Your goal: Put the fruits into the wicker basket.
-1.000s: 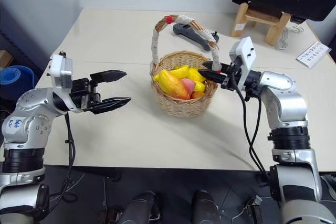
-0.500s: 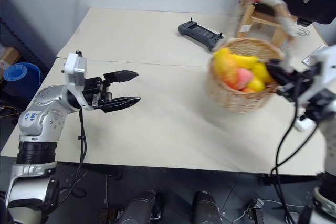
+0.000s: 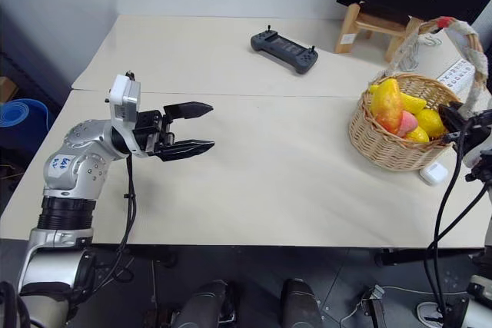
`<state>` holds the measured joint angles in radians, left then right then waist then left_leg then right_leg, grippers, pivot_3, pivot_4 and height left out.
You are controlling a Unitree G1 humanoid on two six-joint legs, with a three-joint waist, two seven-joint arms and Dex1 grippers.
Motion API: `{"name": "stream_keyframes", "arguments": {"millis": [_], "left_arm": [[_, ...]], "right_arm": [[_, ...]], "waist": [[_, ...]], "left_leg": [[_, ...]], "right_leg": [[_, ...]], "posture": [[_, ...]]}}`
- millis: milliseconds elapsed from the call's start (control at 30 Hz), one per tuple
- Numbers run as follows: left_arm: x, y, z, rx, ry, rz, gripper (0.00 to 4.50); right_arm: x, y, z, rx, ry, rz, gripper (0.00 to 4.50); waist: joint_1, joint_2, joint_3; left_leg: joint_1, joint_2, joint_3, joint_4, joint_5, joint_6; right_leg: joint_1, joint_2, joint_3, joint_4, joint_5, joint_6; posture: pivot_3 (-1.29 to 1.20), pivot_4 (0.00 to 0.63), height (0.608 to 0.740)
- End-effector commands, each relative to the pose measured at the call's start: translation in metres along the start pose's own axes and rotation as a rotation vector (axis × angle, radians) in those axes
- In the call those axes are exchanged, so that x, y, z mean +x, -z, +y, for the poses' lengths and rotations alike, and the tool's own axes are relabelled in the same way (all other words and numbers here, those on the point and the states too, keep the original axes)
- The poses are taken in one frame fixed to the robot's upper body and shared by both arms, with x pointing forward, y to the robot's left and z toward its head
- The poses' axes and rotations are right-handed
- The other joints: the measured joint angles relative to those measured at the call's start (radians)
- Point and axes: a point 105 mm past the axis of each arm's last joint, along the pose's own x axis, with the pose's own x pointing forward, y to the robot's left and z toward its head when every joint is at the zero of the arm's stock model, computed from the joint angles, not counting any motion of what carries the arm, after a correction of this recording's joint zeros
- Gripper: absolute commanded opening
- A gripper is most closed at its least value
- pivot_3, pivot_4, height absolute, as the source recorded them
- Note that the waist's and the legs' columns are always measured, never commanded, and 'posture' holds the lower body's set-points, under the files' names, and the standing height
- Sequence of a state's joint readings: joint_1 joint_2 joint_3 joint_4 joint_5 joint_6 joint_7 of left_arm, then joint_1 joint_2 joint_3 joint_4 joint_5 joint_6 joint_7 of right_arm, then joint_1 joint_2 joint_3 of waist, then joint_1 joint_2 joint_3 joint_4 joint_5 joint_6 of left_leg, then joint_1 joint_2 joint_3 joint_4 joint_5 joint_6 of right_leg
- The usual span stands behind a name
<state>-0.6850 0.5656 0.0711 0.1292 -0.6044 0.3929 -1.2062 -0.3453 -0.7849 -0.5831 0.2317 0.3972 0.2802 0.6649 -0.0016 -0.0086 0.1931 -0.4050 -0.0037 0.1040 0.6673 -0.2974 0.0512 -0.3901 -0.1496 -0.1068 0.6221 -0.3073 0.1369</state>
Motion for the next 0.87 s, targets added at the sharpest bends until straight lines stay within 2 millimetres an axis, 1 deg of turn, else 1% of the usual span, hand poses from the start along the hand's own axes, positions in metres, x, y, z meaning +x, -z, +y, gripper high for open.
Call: {"name": "stream_keyframes", "arguments": {"millis": [33,133,167,200,233,267,300,333,367,433,500,567,600,667,767,867], "left_arm": [[-0.007,-0.007,-0.004,0.032,-0.005,0.012,4.5],[-0.014,-0.004,-0.003,0.035,-0.037,0.045,4.5],[-0.02,-0.002,-0.003,0.032,-0.048,0.06,4.5],[-0.027,0.002,-0.004,0.029,-0.061,0.087,4.5],[-0.033,0.006,-0.005,0.026,-0.069,0.106,4.5],[-0.042,0.013,-0.006,0.02,-0.086,0.148,4.5],[-0.055,0.025,-0.008,0.021,-0.11,0.222,4.5],[-0.066,0.037,-0.013,0.026,-0.117,0.303,4.5],[-0.077,0.048,-0.022,0.037,-0.1,0.384,4.5],[-0.088,0.059,-0.038,0.037,-0.067,0.458,4.5],[-0.092,0.066,-0.049,0.02,-0.075,0.471,4.5],[-0.094,0.075,-0.056,0.013,-0.099,0.477,4.5],[-0.095,0.078,-0.059,0.013,-0.114,0.484,4.5],[-0.096,0.086,-0.062,0.017,-0.146,0.506,4.5],[-0.095,0.086,-0.064,0.03,-0.179,0.491,4.5],[-0.092,0.08,-0.063,0.079,-0.218,0.459,4.5]], "right_arm": [[-0.012,-0.02,-0.003,-0.064,-0.025,-0.039,2.44],[-0.026,-0.028,0.002,-0.112,-0.072,-0.051,3.47],[-0.034,-0.035,0.002,-0.131,-0.085,-0.087,3.8],[-0.042,-0.037,0.0,-0.151,-0.093,-0.079,4.2],[-0.048,-0.038,-0.001,-0.163,-0.099,-0.069,4.46],[-0.055,-0.034,0.001,-0.178,-0.13,-0.029,4.46],[-0.064,-0.028,0.01,-0.217,-0.216,0.032,4.46],[-0.075,-0.02,0.021,-0.266,-0.318,0.088,4.46],[-0.085,-0.011,0.035,-0.309,-0.432,0.144,4.46],[-0.099,0.004,0.059,-0.339,-0.595,0.193,4.46],[-0.108,0.023,0.089,-0.34,-0.756,0.21,4.46],[-0.108,0.034,0.115,-0.345,-0.867,0.175,4.46],[-0.107,0.037,0.124,-0.351,-0.902,0.146,4.46],[-0.099,0.043,0.143,-0.367,-0.949,0.081,4.46],[-0.086,0.052,0.157,-0.378,-0.976,0.033,4.46],[-0.069,0.061,0.165,-0.362,-0.967,0.012,4.46]], "waist": [[0.003,0.0,0.0],[0.004,0.0,0.0],[0.004,0.0,0.0],[0.005,0.0,0.0],[0.004,0.0,0.0],[0.004,0.0,0.0],[0.003,0.0,0.0],[0.003,0.0,0.0],[0.003,0.0,0.0],[-0.002,0.0,0.0],[-0.002,0.0,0.0],[-0.002,0.0,0.0],[-0.001,0.0,0.0],[0.001,0.001,0.0],[0.002,0.001,0.001],[0.001,0.001,0.001]], "left_leg": [[0.0,0.0,0.0,0.0,0.0,0.0],[0.0,0.0,-0.001,0.0,0.0,0.0],[0.0,0.0,-0.001,0.0,0.0,0.0],[0.0,0.0,-0.001,0.0,0.0,0.0],[0.0,0.0,-0.001,0.0,0.0,0.0],[0.0,0.0,-0.001,-0.001,0.0,0.0],[0.0,0.0,-0.001,-0.001,0.0,0.0],[0.0,0.0,-0.001,-0.001,0.0,0.0],[0.001,0.0,-0.001,-0.002,0.0,0.0],[0.002,0.001,0.0,-0.004,-0.001,-0.001],[0.003,0.001,0.001,-0.004,-0.002,-0.001],[0.003,0.001,0.001,-0.002,-0.003,0.0],[0.004,0.002,0.001,-0.002,-0.003,0.0],[0.008,0.002,0.0,-0.002,-0.007,-0.005],[0.014,0.002,-0.001,-0.003,-0.01,-0.009],[0.014,0.001,-0.003,-0.003,-0.011,-0.009]], "right_leg": [[0.0,0.0,0.0,0.0,0.0,0.0],[0.0,0.0,0.0,0.0,0.0,0.0],[0.0,0.0,0.0,0.0,0.0,0.0],[0.0,0.0,0.0,0.0,0.0,0.0],[0.0,0.0,0.0,-0.001,0.0,0.0],[0.001,0.0,0.0,-0.001,0.0,0.0],[0.0,0.0,0.0,-0.001,0.0,0.0],[0.0,0.0,0.0,-0.001,0.0,0.0],[0.001,0.0,0.0,-0.001,0.0,0.0],[0.0,0.001,0.0,-0.002,0.0,0.0],[0.001,0.001,0.0,-0.004,0.0,0.0],[0.003,-0.001,0.001,-0.006,0.0,-0.001],[0.005,-0.001,0.001,-0.008,0.002,-0.002],[0.009,-0.002,0.001,-0.013,0.002,-0.003],[0.014,-0.005,0.002,-0.014,0.002,-0.003],[0.014,-0.011,0.0,-0.012,0.002,-0.003]], "posture": [[0.0,0.15,0.74],[0.0,0.15,0.74],[0.0,0.15,0.74],[0.0,0.15,0.74],[0.0,0.15,0.74],[0.0,0.15,0.74],[0.0,0.15,0.74],[0.0,0.15,0.74],[0.0,0.15,0.74],[0.0,0.15,0.74],[0.0,0.15,0.74],[0.0,0.15,0.74],[0.0,0.15,0.74],[0.0,0.15,0.74],[0.0,0.15,0.74],[0.0,0.15,0.74]]}}
